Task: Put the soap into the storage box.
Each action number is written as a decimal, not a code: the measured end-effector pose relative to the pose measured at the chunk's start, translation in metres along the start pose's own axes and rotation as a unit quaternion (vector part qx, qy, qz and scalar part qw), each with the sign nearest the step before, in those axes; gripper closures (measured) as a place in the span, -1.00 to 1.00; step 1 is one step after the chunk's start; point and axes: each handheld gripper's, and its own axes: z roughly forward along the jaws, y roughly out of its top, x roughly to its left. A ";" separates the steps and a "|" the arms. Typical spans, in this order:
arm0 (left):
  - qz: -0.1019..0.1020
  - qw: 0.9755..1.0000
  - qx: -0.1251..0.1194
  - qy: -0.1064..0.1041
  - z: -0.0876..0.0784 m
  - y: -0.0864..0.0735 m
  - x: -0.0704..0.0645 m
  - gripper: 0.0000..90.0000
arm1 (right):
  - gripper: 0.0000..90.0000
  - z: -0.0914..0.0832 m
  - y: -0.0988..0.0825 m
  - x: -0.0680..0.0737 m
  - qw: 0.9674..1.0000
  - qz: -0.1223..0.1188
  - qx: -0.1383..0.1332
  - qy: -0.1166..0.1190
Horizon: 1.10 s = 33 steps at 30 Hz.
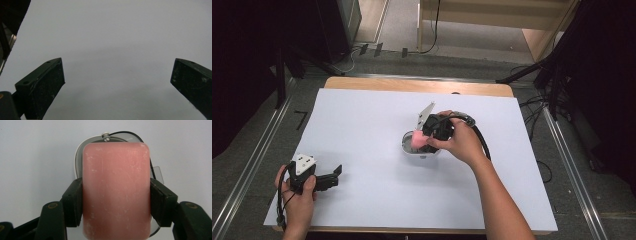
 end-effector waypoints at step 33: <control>-0.001 1.000 0.000 0.001 0.000 0.000 0.000 -1.00 | -0.22 -0.004 -0.006 -0.003 0.999 0.034 -0.014 -0.008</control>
